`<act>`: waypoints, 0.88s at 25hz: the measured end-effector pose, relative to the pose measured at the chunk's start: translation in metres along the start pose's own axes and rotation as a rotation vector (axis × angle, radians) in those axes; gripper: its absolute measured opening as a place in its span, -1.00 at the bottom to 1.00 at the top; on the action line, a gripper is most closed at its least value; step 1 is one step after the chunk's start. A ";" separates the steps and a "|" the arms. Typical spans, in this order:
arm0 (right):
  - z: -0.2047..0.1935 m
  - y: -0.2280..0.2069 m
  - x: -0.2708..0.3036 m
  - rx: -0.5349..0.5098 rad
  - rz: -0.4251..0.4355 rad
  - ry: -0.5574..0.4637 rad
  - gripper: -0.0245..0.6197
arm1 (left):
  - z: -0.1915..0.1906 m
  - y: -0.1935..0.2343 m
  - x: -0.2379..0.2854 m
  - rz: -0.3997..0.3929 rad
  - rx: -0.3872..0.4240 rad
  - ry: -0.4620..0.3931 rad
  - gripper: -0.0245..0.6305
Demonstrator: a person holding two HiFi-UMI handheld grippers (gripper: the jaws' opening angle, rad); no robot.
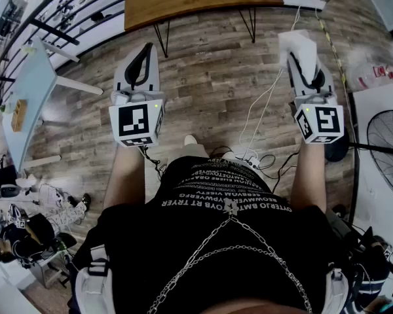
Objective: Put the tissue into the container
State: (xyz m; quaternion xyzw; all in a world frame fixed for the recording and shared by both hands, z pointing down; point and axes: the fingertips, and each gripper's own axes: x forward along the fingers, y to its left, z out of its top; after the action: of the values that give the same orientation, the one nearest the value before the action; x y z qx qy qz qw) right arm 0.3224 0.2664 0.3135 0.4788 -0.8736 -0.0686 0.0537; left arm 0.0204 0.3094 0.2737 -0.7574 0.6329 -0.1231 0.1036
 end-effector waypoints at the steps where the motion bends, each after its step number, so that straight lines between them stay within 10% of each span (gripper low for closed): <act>1: 0.001 0.007 0.001 0.001 0.003 0.005 -0.53 | -0.001 0.004 -0.004 -0.004 -0.004 0.001 -0.84; 22: 0.051 0.163 0.080 0.011 0.016 0.044 -0.52 | -0.098 0.148 -0.055 -0.095 -0.162 -0.001 -0.84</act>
State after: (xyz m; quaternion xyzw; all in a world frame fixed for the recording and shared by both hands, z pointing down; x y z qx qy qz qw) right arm 0.1366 0.2893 0.2936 0.4734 -0.8764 -0.0529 0.0706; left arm -0.1576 0.3368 0.3172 -0.7926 0.6039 -0.0760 0.0362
